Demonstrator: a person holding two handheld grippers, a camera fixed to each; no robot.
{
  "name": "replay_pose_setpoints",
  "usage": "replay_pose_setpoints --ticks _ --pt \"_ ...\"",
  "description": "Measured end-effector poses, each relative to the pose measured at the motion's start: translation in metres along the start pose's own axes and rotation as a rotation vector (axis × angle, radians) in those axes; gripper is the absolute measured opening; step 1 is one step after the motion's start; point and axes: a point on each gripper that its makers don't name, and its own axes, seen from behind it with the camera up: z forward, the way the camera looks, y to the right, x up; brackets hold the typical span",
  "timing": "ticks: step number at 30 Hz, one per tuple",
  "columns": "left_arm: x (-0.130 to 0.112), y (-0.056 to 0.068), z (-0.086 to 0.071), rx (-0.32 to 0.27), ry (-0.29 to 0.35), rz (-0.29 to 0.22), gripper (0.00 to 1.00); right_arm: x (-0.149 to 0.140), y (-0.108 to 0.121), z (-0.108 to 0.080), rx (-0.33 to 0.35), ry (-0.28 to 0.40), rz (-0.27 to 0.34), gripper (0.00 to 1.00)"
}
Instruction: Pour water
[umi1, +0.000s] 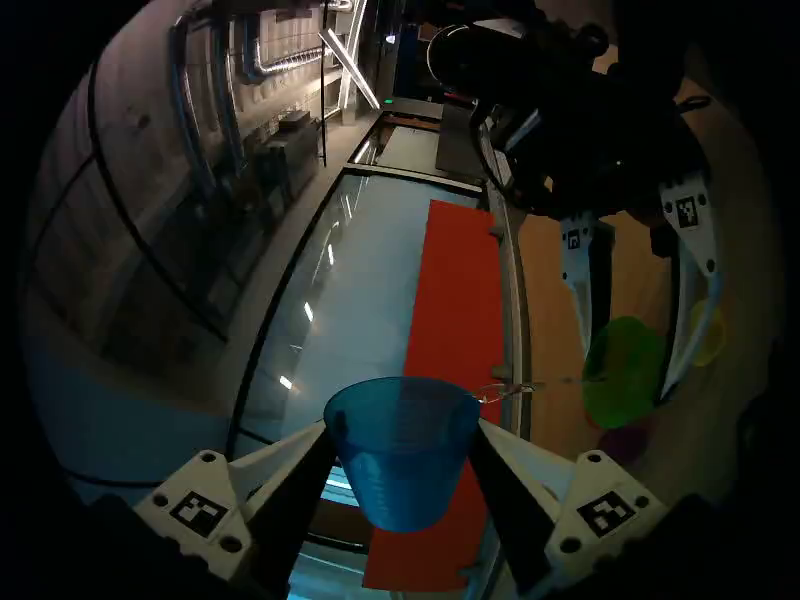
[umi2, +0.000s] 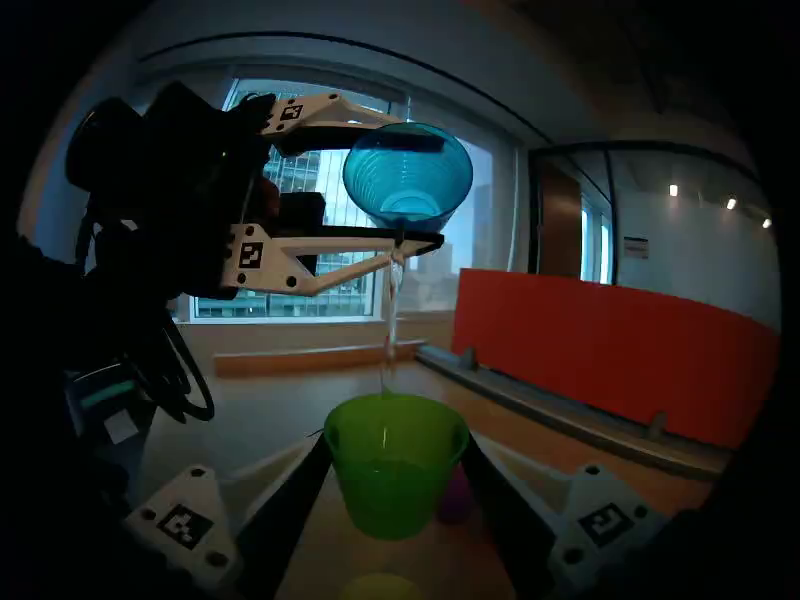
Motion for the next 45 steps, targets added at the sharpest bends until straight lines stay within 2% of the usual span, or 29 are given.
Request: replay_pose_setpoints --ticks 12,21,30,36,45 --pt "0.004 0.016 -0.002 0.003 0.004 0.032 0.85 0.0 -0.001 0.001 0.001 0.002 0.001 0.91" --pt "0.007 0.014 -0.001 0.004 0.009 0.074 0.85 -0.001 0.0 0.0 0.0 0.002 0.001 0.91" --pt "0.009 0.006 0.0 0.011 0.01 0.128 0.85 0.0 0.001 0.0 0.0 0.003 0.001 0.91" --pt "0.009 0.01 0.0 0.015 0.004 0.158 0.85 -0.001 0.001 0.001 0.0 0.004 0.003 0.91" --pt "0.014 0.004 -0.003 0.029 0.014 0.216 0.85 0.001 0.0 0.002 0.001 0.006 0.002 0.91"
